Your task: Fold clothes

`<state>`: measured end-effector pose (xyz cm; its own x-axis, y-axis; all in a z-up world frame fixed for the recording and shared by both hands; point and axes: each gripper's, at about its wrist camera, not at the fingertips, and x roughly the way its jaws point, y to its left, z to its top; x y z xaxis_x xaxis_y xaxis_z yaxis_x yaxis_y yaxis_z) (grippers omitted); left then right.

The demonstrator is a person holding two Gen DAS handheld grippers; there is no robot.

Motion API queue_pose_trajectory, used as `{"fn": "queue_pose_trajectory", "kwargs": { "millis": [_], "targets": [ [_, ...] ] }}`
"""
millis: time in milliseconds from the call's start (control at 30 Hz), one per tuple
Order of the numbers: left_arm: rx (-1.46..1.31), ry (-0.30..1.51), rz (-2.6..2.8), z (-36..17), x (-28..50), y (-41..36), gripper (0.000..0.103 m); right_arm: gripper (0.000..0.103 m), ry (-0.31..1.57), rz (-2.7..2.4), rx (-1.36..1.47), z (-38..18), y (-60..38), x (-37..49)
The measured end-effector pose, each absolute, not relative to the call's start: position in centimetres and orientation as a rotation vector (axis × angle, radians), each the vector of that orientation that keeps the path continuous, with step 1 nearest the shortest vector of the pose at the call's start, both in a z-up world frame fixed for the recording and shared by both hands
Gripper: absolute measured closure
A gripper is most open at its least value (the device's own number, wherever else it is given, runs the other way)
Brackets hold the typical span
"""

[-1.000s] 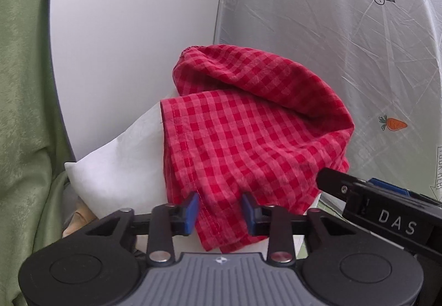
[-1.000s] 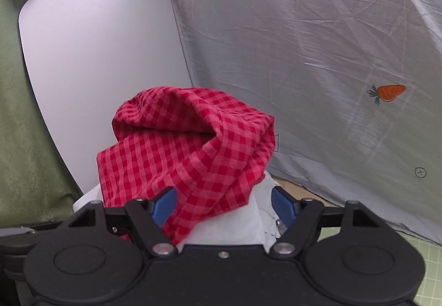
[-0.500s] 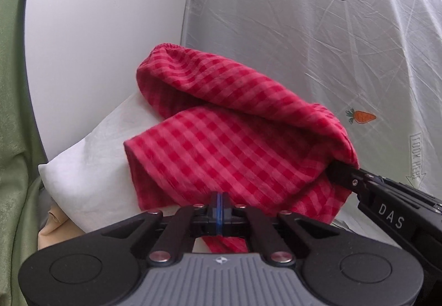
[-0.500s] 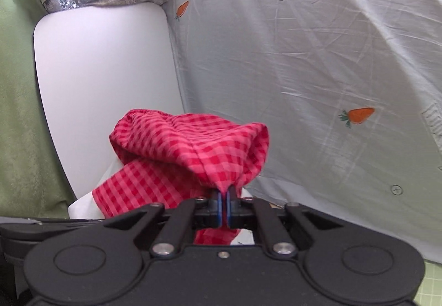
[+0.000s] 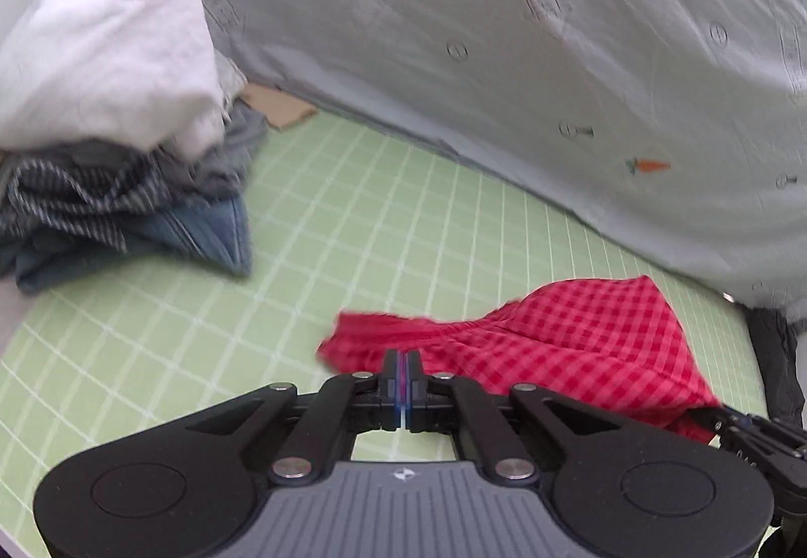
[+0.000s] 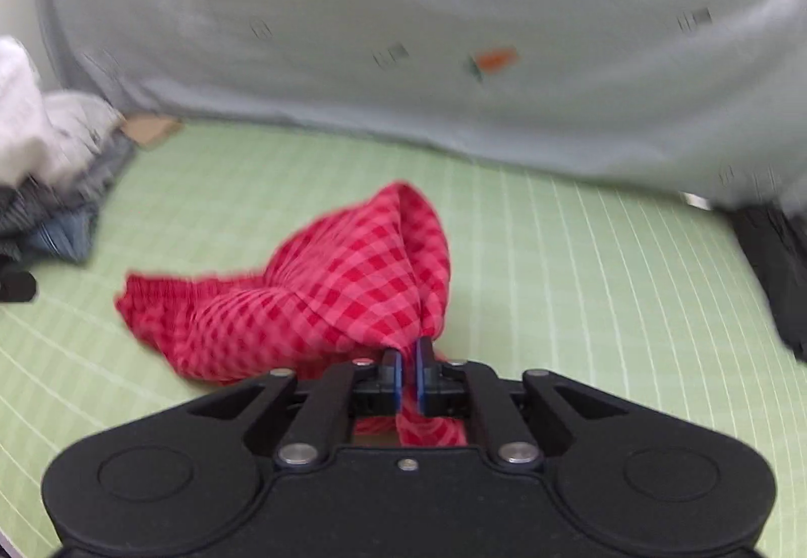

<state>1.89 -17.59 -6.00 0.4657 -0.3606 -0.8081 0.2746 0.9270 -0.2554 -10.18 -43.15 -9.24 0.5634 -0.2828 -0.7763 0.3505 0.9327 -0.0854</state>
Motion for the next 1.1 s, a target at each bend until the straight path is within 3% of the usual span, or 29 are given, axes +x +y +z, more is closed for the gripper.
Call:
{"fn": "queue_pose_trajectory", "kwargs": {
  "millis": [67, 133, 333, 433, 500, 700, 1000, 1067, 1100],
  "targets": [
    [-0.070, 1.072, -0.371, -7.7, -0.7, -19.3, 0.100, 0.089, 0.962, -0.410, 0.139, -11.4, -46.5, -14.4],
    [-0.068, 1.118, -0.341, -9.2, -3.3, -20.6, 0.094, 0.063, 0.976, -0.430, 0.198, -12.0, -49.1, -17.6],
    [-0.118, 1.150, -0.243, -10.1, -5.7, -23.1, 0.081, 0.033, 0.833, -0.444, 0.239, -8.4, -53.1, -20.0],
    [-0.118, 1.128, -0.214, -9.7, -5.8, -24.1, 0.067, 0.025, 0.809, -0.446, 0.279, -8.2, -54.4, -19.5],
    [-0.119, 1.119, -0.199, -9.6, -5.2, -24.7, 0.063, 0.020, 0.809, -0.461, 0.270, -8.4, -55.1, -19.0],
    [-0.129, 1.122, -0.164, -10.7, -0.8, -26.2, 0.051, 0.020, 0.833, -0.418, 0.307, -10.5, -57.7, -14.6],
    [-0.165, 1.160, -0.251, -13.6, 6.1, -28.7, 0.041, 0.022, 0.957, -0.304, 0.326, -15.1, -58.5, -7.1],
    [-0.165, 1.173, -0.277, -14.4, 7.0, -29.4, 0.041, 0.026, 0.976, -0.277, 0.353, -15.8, -58.5, -6.6],
    [-0.172, 1.180, -0.273, -14.7, 7.2, -29.5, 0.043, 0.038, 0.984, -0.262, 0.356, -15.9, -58.5, -6.6]
  ]
}}
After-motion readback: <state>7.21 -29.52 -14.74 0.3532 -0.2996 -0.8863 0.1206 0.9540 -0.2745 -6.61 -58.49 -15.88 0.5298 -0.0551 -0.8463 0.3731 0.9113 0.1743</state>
